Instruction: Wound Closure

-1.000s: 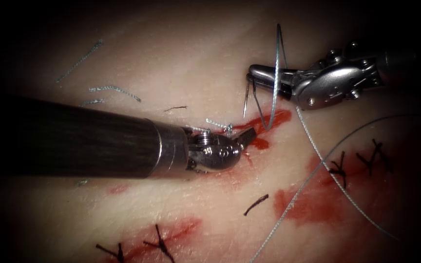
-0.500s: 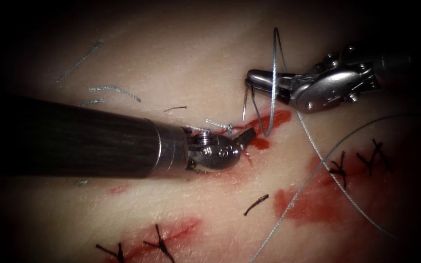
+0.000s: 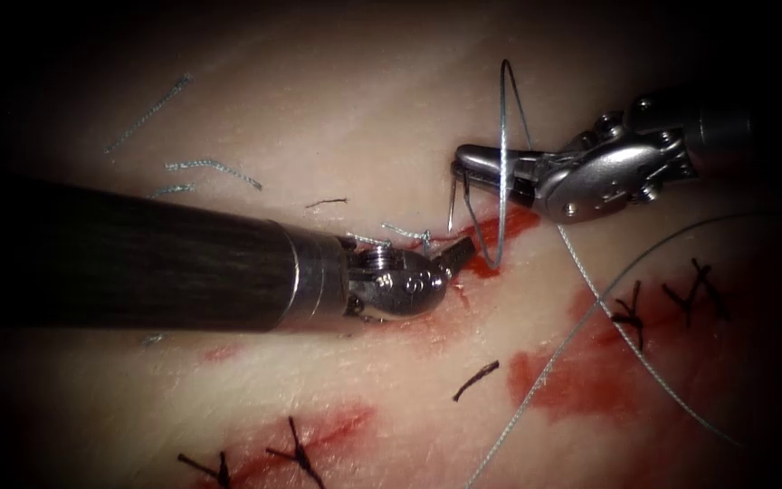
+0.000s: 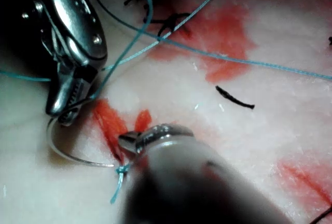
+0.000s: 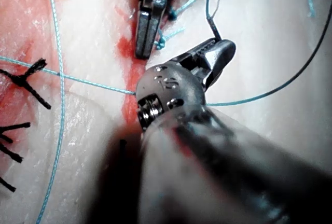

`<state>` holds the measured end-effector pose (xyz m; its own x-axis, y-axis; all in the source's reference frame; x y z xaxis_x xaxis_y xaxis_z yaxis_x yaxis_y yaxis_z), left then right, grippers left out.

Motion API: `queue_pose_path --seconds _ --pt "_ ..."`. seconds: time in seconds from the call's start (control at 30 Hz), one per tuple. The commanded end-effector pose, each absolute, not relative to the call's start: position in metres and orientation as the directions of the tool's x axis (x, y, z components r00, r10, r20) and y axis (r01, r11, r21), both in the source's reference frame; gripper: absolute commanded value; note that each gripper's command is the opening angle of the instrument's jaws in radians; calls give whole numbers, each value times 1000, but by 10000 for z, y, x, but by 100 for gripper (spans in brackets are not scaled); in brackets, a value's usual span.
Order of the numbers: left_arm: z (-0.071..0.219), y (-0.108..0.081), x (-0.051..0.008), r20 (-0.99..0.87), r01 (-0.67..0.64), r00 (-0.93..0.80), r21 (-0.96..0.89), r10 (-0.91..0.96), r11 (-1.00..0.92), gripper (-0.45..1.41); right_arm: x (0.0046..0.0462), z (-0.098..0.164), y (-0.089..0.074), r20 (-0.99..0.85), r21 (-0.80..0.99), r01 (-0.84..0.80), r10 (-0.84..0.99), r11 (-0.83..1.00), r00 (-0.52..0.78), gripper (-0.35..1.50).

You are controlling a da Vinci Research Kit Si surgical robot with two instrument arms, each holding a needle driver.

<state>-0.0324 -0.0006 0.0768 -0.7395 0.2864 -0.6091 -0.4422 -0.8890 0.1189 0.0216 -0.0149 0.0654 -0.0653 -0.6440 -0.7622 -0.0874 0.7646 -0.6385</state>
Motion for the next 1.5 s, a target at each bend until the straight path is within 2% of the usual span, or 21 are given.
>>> queue_pose_path --seconds 0.03,0.27,0.67,0.93,1.13,1.27,1.37,1.5 --pt "774 -9 -329 -605 -434 -744 118 282 -893 -45 225 655 -147 -767 -633 -91 -639 768 -61 -35" --pt "791 -24 -331 -507 -383 -808 68 299 -921 -45 224 642 -130 -819 -564 -96 -571 820 -62 -35" --pt "796 -25 -329 -490 -355 -826 71 278 -932 -42 227 642 -127 -884 -457 -81 -463 886 -70 -35" --pt "788 -19 -328 -491 -355 -825 61 281 -933 -40 227 648 -129 -896 -442 105 -444 891 -5 -35" --pt "785 -17 -327 -496 -356 -822 59 282 -933 -35 228 651 -125 -933 -354 138 -360 925 20 -35" --pt "782 -16 -327 -501 -356 -818 56 282 -933 -11 230 651 -117 -955 -288 125 -294 950 37 -35" --pt "774 -11 -326 -510 -355 -812 48 283 -934 -1 232 653 -112 -969 -240 135 -246 962 32 -35" --pt "763 -7 -327 -530 -314 -807 14 260 -949 34 235 660 -103 -976 -216 181 -219 959 -3 -35"
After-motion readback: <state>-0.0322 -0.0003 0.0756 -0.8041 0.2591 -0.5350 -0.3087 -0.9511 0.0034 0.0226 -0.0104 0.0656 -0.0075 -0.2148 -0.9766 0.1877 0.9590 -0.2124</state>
